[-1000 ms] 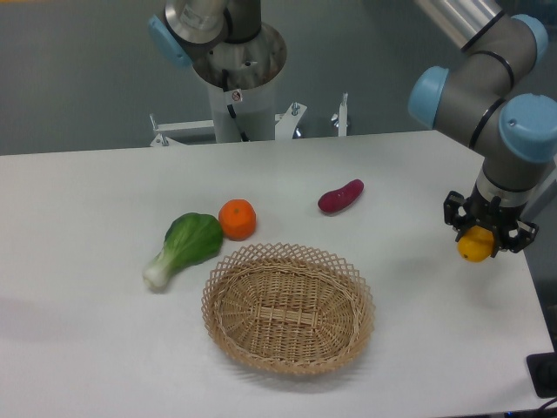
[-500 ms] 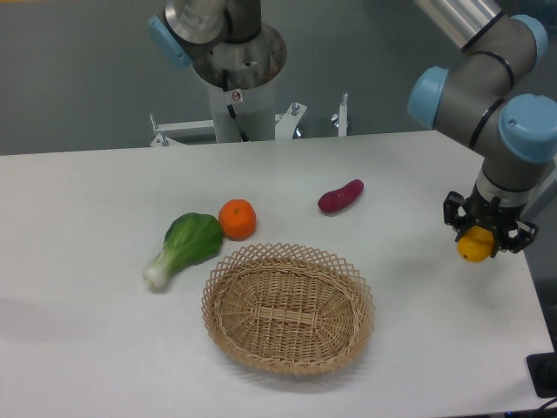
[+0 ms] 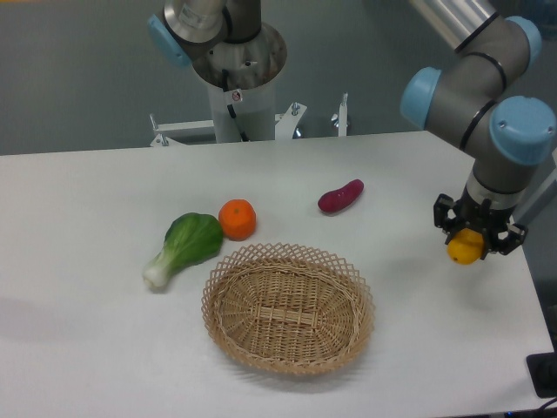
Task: Place the mango in the basket
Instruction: 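Carry the held yellow mango over the wicker basket and lower it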
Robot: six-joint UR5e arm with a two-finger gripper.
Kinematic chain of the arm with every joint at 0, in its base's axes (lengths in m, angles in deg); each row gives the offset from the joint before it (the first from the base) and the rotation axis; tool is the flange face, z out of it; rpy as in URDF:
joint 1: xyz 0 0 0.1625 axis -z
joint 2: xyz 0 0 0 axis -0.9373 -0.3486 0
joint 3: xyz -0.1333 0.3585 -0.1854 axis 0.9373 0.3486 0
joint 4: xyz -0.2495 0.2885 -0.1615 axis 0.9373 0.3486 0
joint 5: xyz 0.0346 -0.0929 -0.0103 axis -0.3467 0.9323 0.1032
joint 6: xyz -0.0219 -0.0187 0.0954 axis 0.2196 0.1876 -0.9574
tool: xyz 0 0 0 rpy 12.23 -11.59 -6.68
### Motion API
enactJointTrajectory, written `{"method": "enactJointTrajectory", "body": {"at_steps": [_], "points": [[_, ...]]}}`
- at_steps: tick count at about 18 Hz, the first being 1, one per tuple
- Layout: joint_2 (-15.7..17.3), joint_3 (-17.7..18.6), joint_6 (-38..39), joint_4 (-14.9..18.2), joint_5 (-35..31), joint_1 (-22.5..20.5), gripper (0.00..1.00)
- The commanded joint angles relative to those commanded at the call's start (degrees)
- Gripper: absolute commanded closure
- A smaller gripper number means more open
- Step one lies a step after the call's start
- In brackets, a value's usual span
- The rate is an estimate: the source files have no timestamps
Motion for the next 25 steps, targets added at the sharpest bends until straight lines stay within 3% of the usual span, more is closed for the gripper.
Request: {"method": "enactJointTrajectory", "body": {"at_steps": [8,19,21,25], "points": [[-0.35,-0.09,9.58,-0.09,0.62,8.96,0.72],[-1.14,1.49,17.06,-0.35,0.09,18.63,0.7],[-1.23,2.98,19.95,-2.18,0.18,20.47,0.7],[-1.06,7.9,27.52,-12.28,0.0,23.03,0.7]]}}
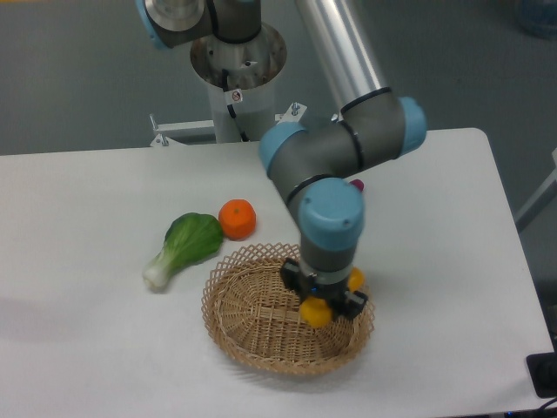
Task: Place the mango in the basket
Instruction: 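Carry the held yellow mango over the wicker basket and lower it, then open the gripper to release the mango into the basket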
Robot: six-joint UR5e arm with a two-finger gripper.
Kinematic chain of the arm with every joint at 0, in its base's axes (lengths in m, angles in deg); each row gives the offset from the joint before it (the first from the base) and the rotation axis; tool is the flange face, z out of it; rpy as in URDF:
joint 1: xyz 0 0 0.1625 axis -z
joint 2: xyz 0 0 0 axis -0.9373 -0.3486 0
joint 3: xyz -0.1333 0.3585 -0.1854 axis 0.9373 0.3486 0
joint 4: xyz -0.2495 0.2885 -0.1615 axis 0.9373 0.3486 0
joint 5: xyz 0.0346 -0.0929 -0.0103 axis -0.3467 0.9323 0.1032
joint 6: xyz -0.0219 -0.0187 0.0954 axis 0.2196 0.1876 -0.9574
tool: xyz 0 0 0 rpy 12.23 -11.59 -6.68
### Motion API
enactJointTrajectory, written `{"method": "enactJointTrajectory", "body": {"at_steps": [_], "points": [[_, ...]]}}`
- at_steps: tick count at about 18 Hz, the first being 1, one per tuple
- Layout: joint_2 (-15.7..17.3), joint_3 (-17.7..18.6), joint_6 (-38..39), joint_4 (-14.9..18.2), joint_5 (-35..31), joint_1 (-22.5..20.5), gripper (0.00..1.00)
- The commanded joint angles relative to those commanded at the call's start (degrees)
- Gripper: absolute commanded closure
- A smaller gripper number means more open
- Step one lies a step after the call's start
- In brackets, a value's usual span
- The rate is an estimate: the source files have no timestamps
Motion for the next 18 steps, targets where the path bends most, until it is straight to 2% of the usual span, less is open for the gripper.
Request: {"method": "enactJointTrajectory", "body": {"at_steps": [1,2,3,5,6,7,14,15,16,18], "points": [[0.35,1.06,-0.08,-0.63,0.09,0.0,0.67],[0.44,1.42,-0.17,-0.55,0.26,0.0,0.55],[0.53,1.42,-0.17,-0.46,0.53,0.09,0.35],[0.36,1.59,-0.08,-0.46,0.35,0.44,0.21],[0.18,1.6,-0.08,-0.55,0.09,0.44,0.06],[0.27,1.51,-0.08,-0.46,0.09,0.44,0.0],[2.11,0.89,-0.26,-0.37,0.7,-0.61,0.0],[3.16,1.07,-2.61,-0.2,2.18,-3.75,0.0],[3.6,0.89,-4.2,0.33,3.16,-4.91,0.0],[4.74,0.89,-9.11,3.13,3.6,-8.16,0.0]]}}
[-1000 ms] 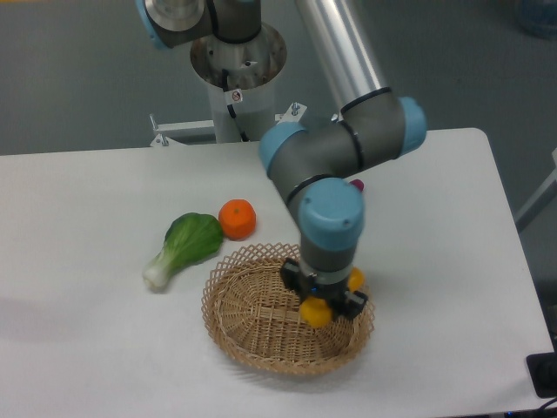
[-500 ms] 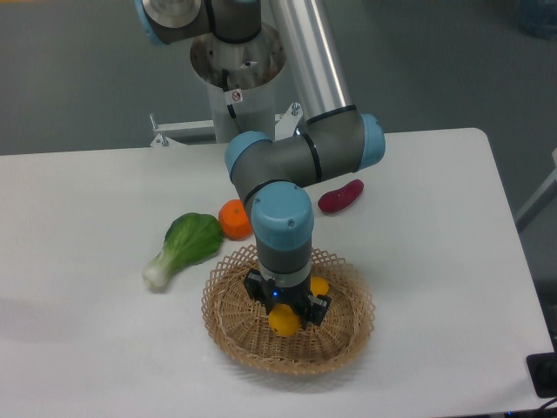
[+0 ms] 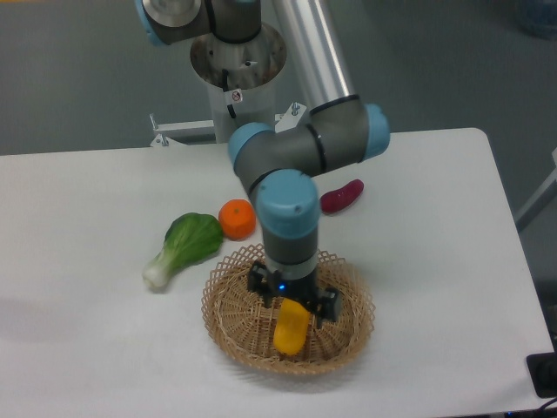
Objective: Place the mango in the basket
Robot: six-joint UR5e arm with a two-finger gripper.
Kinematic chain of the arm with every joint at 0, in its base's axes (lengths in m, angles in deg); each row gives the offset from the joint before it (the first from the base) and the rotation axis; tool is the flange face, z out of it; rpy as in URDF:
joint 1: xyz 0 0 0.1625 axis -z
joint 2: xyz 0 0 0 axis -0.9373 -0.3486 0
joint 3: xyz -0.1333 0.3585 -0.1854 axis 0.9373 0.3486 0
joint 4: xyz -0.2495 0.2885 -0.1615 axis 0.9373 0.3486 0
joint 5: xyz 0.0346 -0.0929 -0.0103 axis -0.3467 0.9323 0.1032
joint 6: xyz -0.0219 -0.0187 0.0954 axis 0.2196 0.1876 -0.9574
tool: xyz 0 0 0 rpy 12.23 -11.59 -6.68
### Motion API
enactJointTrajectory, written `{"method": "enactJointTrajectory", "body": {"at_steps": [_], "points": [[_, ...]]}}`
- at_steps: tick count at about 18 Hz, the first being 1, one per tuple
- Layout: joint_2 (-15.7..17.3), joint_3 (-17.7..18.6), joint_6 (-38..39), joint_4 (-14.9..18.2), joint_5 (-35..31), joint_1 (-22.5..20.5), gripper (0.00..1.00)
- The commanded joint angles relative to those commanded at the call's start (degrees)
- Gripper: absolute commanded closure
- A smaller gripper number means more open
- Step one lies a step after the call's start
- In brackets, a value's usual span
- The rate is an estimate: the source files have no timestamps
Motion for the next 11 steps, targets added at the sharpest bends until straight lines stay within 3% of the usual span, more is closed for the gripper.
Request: {"method": "enactJointTrajectory", "body": {"at_steps": [4,6,11], "points": [[0.53,-1.75,-9.84,6.86,-0.35,-5.63,0.0],[0.01,-3.51,-16.17,8.8,-0.52,-8.18,0.0],[-1.84,-6.5,-29.88,9.33,-2.98,-13.54,0.0]]}}
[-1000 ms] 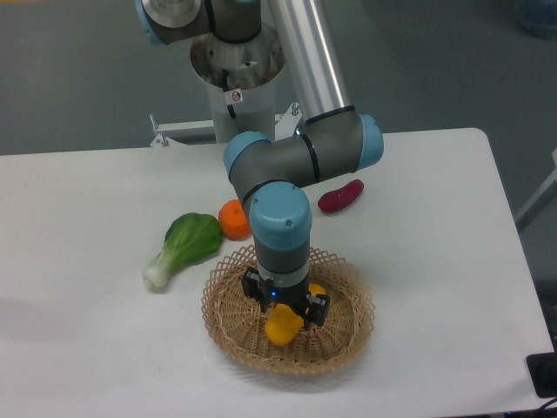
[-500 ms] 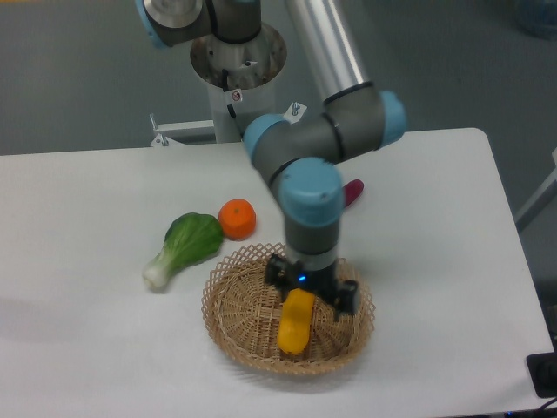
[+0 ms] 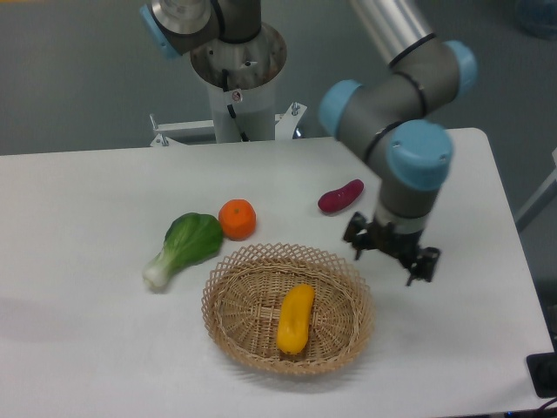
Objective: Place the mango in the basket
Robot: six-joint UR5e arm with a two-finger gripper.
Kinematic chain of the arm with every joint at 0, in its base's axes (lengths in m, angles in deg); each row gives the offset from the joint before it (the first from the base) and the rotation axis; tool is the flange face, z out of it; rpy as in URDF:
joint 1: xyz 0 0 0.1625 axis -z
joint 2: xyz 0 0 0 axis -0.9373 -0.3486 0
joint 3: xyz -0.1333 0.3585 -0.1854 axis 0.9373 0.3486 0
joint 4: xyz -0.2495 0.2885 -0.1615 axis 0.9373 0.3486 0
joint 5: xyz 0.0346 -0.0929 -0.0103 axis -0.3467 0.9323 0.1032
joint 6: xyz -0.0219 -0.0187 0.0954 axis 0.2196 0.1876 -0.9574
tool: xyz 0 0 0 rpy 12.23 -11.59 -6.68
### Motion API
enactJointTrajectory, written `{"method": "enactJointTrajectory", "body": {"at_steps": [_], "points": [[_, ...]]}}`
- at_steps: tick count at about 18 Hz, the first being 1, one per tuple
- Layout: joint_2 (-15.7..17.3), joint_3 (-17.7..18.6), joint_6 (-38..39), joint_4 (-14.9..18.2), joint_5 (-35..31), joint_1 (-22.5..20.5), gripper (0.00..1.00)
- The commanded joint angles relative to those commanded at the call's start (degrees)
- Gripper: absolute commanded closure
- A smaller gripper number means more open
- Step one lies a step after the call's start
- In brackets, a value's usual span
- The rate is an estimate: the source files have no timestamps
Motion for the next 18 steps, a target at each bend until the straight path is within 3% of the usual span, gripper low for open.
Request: {"method": "enactJointTrajectory", "body": {"at_steps": [9,18], "points": [[-1.32,-1.85,-9.87,-0.61,-0.54,-6.24,0.0],[-1.59,-1.77,-9.87,-0.79,-0.8,-6.16,0.0]]}}
